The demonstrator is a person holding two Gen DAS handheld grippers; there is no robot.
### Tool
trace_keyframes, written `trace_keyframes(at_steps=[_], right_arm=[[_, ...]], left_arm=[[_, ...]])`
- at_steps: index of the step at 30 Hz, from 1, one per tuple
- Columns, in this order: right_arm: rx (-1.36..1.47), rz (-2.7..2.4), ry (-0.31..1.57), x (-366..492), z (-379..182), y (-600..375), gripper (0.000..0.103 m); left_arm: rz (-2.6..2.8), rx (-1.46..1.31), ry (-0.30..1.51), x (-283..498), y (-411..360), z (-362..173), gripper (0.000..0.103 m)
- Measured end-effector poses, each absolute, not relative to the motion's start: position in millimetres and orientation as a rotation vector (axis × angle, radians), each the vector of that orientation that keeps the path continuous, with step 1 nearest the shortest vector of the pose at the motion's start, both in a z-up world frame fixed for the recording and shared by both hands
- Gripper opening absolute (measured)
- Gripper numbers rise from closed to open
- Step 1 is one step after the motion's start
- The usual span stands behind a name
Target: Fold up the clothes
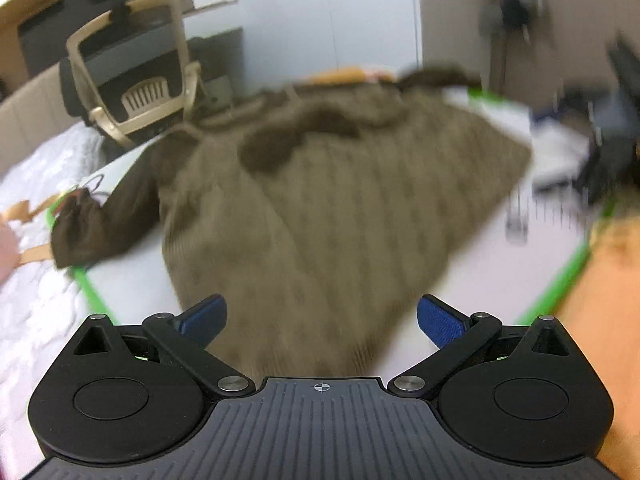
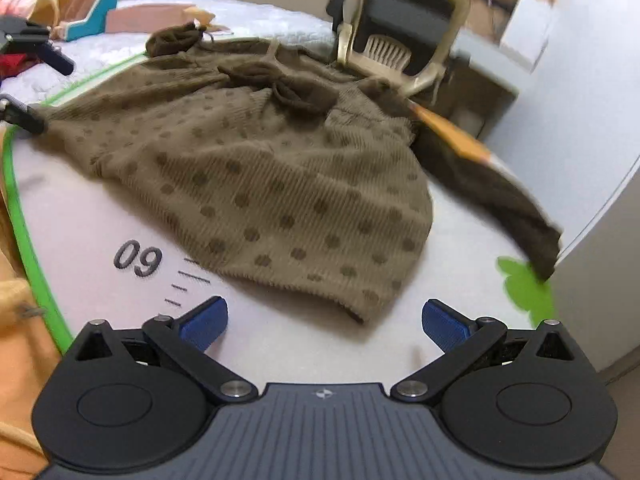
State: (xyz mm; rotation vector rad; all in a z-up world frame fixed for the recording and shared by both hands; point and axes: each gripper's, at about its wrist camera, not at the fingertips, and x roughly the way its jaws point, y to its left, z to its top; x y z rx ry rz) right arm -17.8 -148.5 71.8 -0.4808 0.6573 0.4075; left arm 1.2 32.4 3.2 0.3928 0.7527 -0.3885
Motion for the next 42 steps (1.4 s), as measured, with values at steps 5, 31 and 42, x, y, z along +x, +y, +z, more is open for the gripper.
trace_keyframes(at_steps=[5, 31, 42], right_arm=[[-0.530, 0.132, 0.495, 9.2, 68.9, -132.4, 0.103], [-0.648, 0.126, 0.438, -80.7, 106.7, -193.6, 0.103], [-0.519, 0.404, 0.541, -74.6, 126.5, -202.6, 0.103]], left_arm=[[-0.282, 0.435, 0.736, 0.2, 26.5, -14.2, 0.103], [0.099, 0.571, 0.592, -49.8, 99.6, 35.1, 0.103], [-0.130, 0.245, 0.722, -25.2, 138.3, 31.0, 0.103]])
